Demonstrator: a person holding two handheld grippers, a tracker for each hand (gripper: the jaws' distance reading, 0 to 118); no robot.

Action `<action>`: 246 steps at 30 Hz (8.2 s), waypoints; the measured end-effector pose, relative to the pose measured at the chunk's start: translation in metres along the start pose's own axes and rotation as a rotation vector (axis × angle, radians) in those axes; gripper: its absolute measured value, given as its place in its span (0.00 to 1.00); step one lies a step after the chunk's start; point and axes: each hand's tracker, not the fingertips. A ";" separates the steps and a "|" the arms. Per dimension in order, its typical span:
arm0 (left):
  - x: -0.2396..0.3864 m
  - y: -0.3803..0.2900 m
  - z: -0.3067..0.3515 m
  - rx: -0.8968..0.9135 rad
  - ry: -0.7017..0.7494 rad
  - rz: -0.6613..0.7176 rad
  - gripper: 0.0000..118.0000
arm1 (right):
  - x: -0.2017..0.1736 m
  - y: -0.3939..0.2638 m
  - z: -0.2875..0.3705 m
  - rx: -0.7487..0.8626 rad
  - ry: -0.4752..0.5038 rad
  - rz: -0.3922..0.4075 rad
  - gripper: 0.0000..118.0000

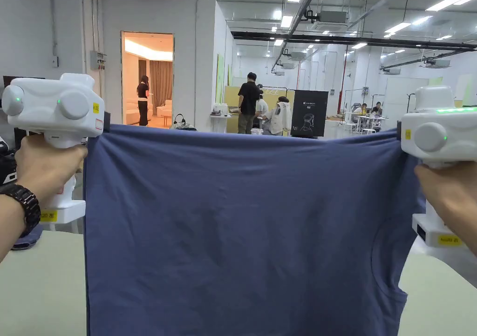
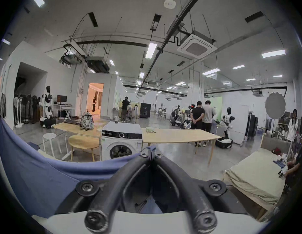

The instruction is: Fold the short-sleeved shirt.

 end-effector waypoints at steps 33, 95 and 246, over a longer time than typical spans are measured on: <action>-0.006 -0.149 0.050 -0.118 -0.030 -0.023 0.00 | 0.004 -0.116 0.107 -0.070 -0.012 0.104 0.00; -0.065 -0.478 0.200 -0.737 -0.159 0.024 0.22 | 0.039 -0.414 0.320 -0.876 0.094 0.184 0.66; 0.014 -0.396 0.192 -0.068 -0.162 -0.103 0.00 | -0.065 -0.329 0.277 -0.205 0.167 -0.078 0.00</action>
